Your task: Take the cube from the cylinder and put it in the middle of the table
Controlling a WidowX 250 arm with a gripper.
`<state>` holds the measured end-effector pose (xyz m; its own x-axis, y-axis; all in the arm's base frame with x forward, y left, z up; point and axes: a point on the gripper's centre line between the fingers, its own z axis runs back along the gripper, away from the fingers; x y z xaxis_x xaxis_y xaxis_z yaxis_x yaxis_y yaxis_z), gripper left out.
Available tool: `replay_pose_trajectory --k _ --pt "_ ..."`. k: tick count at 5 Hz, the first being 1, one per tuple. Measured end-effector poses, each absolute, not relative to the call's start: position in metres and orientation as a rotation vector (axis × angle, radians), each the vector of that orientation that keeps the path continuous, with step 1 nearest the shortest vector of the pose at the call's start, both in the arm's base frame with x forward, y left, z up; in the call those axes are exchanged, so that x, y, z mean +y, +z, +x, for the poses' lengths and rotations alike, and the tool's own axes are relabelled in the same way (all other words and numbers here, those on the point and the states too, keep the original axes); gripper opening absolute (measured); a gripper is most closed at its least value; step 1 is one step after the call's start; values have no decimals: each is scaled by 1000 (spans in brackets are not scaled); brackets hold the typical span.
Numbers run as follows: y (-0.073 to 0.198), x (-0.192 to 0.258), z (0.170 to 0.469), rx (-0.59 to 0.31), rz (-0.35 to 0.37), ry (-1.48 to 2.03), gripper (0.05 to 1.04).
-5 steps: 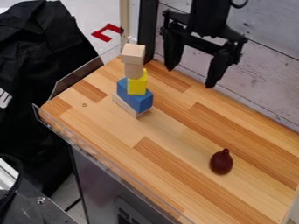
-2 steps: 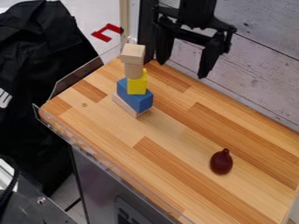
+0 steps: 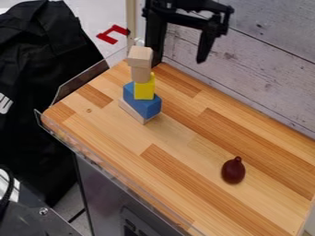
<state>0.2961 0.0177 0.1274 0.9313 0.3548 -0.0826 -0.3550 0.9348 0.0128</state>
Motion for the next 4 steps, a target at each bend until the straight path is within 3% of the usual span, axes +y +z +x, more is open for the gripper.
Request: replay_pose_trajectory --k 4 --pt "119 71 284 157 4 564 999"
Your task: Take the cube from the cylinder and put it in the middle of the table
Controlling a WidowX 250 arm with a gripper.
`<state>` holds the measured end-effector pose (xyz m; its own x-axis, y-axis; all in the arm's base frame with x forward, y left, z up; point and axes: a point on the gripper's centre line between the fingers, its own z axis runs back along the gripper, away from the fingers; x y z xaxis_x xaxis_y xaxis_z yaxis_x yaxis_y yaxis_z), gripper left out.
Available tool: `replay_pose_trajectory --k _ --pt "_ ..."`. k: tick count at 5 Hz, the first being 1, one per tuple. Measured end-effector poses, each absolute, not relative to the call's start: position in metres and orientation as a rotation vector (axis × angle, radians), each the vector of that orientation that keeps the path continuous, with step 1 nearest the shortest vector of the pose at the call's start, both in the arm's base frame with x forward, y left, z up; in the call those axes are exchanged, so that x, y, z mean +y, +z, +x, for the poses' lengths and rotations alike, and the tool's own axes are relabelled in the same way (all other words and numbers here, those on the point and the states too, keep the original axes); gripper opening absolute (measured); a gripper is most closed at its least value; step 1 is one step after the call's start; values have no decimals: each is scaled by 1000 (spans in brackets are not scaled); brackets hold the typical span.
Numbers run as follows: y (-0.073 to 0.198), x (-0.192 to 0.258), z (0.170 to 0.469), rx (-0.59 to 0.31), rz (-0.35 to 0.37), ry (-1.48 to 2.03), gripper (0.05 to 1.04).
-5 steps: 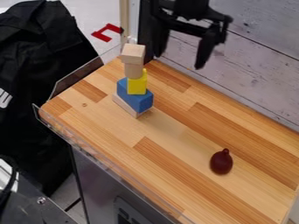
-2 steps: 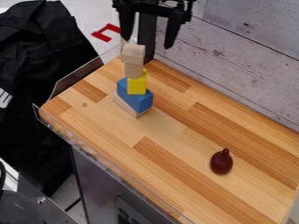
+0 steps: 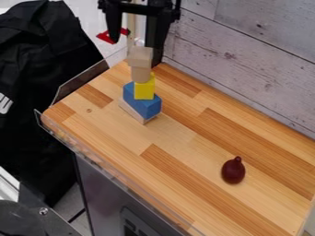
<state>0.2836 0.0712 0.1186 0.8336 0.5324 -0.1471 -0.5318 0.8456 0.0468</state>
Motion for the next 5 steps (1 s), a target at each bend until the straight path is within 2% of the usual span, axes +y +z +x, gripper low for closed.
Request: replay_pose_trajectory --k 4,5 --pt "101 66 288 181 -50 546 999" --pt "92 65 289 207 -61 537 972"
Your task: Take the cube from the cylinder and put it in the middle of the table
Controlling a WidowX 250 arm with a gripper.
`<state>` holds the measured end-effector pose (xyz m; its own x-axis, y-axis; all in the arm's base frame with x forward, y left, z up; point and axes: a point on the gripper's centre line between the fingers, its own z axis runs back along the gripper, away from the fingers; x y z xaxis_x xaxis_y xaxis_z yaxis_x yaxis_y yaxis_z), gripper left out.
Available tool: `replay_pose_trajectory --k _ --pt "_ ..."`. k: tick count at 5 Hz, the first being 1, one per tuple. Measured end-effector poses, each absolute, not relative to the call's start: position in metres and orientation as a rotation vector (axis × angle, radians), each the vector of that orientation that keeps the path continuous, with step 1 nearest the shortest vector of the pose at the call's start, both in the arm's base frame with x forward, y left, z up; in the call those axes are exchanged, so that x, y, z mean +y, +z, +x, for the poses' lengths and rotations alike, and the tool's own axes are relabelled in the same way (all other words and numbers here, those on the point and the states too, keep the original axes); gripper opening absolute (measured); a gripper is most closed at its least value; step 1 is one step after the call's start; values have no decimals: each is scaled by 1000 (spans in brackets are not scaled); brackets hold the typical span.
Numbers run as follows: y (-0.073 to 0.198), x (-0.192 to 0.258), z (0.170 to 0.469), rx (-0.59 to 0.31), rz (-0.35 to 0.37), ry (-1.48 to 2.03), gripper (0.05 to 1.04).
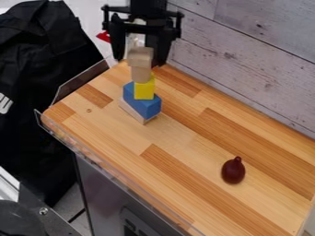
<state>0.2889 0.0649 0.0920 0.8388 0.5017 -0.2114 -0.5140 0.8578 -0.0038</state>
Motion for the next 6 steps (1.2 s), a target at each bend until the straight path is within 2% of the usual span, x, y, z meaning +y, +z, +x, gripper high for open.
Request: replay_pose_trajectory --k 1,2,4,5,6 --pt "90 67 291 192 -73 545 846" --pt "90 68 293 181 -75 546 585" --pt "90 68 290 202 -70 534 572" --pt "97 65 295 194 -49 496 573" --pt "114 34 307 173 8 370 572"
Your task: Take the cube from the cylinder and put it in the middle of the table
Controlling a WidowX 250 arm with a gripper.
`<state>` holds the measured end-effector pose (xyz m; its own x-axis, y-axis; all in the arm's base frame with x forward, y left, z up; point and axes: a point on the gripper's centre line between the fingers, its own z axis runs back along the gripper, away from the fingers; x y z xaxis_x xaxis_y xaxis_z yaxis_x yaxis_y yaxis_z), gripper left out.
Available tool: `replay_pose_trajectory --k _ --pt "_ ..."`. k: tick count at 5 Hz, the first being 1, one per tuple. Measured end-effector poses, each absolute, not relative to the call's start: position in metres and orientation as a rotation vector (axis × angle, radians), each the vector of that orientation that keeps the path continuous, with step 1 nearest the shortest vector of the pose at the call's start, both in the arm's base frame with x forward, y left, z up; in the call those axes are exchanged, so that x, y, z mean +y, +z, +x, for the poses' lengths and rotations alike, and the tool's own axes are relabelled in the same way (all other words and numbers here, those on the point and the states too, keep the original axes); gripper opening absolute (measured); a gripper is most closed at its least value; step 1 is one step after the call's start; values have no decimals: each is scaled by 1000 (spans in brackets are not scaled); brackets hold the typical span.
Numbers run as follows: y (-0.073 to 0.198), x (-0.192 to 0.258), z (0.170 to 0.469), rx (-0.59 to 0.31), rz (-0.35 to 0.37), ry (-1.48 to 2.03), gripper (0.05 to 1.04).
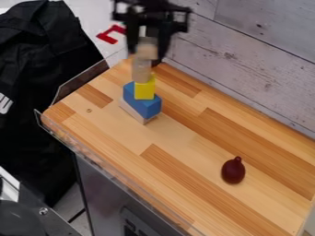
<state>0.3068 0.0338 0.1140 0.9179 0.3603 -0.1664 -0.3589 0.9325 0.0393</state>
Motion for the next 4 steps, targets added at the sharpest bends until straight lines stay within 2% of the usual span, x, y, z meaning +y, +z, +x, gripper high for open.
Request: replay_pose_trajectory --k 1,2,4 --pt "122 3 310 149 11 274 572" --pt "115 -30 311 158 14 195 573" --pt "59 -64 304 228 -51 90 572"
